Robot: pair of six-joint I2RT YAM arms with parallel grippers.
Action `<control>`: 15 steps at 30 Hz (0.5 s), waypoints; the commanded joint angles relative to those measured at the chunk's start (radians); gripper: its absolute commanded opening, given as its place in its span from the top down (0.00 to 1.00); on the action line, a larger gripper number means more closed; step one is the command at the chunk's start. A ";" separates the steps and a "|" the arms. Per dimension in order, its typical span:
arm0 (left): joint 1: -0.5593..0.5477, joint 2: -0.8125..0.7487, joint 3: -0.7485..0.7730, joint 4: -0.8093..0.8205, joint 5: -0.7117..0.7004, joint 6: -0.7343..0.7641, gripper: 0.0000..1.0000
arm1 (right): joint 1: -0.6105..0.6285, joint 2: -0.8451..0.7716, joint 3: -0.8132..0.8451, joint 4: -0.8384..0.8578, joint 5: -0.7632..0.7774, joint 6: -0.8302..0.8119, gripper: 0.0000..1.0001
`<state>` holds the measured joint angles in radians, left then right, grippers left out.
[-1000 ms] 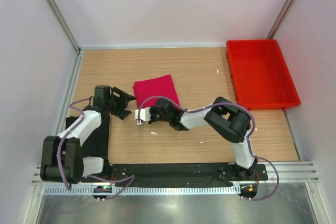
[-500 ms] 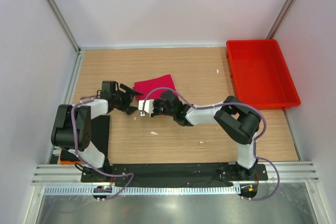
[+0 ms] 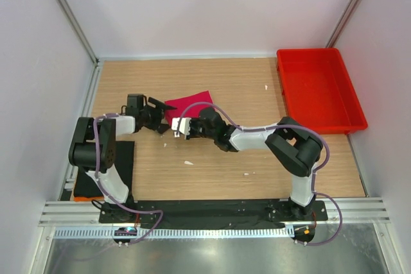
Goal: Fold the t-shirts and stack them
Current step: Neatly place the folded tshirt to the corner
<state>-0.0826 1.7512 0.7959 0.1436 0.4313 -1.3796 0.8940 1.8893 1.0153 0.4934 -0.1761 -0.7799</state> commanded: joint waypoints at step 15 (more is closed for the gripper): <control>0.006 0.137 0.117 -0.088 -0.025 0.060 0.25 | -0.038 -0.088 0.031 0.088 -0.020 0.062 0.99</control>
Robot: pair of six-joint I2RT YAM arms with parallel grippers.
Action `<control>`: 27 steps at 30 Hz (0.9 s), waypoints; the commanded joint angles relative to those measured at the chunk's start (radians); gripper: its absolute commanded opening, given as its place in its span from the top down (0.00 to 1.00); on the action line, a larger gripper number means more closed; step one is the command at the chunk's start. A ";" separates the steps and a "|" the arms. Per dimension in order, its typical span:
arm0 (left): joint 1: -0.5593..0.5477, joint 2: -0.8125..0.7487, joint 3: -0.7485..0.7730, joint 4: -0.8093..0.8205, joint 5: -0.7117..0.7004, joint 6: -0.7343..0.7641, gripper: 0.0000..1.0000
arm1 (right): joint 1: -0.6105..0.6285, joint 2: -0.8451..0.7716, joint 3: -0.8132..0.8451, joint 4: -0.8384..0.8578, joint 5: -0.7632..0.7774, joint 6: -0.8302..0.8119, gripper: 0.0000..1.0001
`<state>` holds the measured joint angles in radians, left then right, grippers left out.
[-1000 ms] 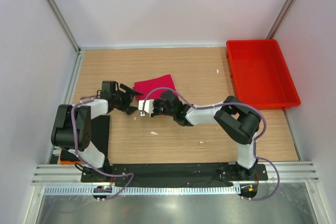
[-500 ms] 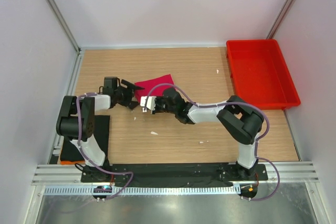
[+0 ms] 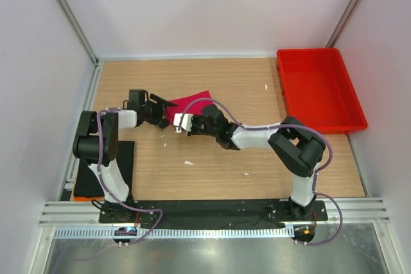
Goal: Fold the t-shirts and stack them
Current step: Neatly place the folded tshirt to the corner
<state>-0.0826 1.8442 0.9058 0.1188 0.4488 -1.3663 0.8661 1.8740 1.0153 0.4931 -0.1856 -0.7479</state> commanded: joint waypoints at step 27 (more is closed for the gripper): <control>0.006 0.026 0.183 -0.280 -0.150 0.364 1.00 | -0.024 -0.254 0.005 -0.189 0.256 0.335 0.07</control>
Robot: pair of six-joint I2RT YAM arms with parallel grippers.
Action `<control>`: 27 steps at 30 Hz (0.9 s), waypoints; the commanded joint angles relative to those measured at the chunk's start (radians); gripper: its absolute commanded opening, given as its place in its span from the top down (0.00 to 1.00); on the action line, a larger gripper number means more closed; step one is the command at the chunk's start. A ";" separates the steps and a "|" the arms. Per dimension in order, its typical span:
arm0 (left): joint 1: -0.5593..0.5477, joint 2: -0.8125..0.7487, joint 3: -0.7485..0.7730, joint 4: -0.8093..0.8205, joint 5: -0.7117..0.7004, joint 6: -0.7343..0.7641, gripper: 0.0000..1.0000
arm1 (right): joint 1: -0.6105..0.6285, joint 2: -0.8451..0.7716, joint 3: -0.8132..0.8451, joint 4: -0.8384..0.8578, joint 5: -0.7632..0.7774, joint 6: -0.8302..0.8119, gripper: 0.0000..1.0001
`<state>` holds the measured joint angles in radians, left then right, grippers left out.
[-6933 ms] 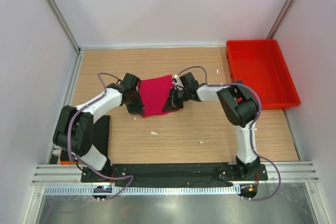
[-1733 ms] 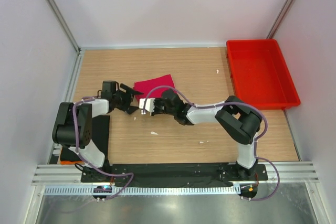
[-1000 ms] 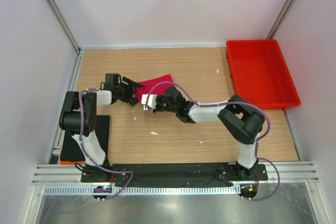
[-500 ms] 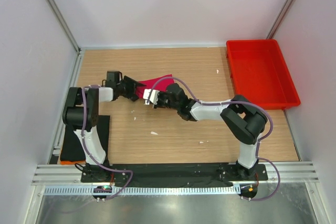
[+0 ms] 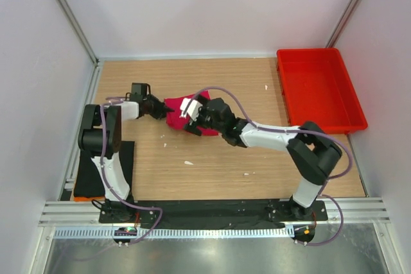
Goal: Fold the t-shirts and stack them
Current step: Neatly place the folded tshirt to the corner
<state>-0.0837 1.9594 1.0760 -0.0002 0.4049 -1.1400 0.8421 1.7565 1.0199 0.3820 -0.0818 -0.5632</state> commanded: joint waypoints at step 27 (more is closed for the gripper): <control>-0.018 -0.616 0.269 -0.989 -0.954 0.195 1.00 | 0.008 -0.695 -0.198 -0.448 0.165 0.574 0.00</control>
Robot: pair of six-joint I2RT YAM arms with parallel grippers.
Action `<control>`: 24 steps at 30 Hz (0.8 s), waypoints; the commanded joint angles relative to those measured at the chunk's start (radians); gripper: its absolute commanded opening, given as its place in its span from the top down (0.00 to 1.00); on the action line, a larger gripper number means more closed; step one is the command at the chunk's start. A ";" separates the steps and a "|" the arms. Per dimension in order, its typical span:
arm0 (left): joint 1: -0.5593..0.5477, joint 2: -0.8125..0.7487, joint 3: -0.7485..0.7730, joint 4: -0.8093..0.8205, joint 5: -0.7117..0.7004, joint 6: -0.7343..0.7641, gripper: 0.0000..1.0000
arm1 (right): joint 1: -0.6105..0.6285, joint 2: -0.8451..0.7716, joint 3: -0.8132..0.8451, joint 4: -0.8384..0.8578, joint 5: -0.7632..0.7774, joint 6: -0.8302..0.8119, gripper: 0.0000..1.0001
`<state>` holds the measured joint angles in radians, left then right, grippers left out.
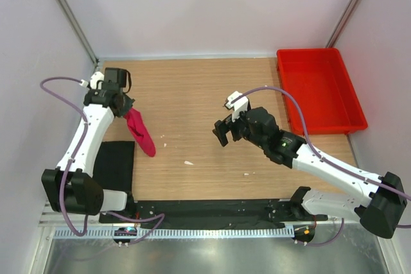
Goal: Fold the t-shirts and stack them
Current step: Neatly place the folded tshirt to the corner
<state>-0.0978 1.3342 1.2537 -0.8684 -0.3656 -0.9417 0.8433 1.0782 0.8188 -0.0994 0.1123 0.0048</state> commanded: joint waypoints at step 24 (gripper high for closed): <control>0.256 -0.052 0.098 -0.231 -0.188 0.095 1.00 | 0.026 -0.052 -0.026 0.018 -0.066 0.000 0.00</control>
<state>0.1303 1.3357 1.3499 -1.1072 -0.5106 -0.8787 0.8577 1.0470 0.7952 -0.1017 0.0566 0.0032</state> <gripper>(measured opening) 0.039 0.996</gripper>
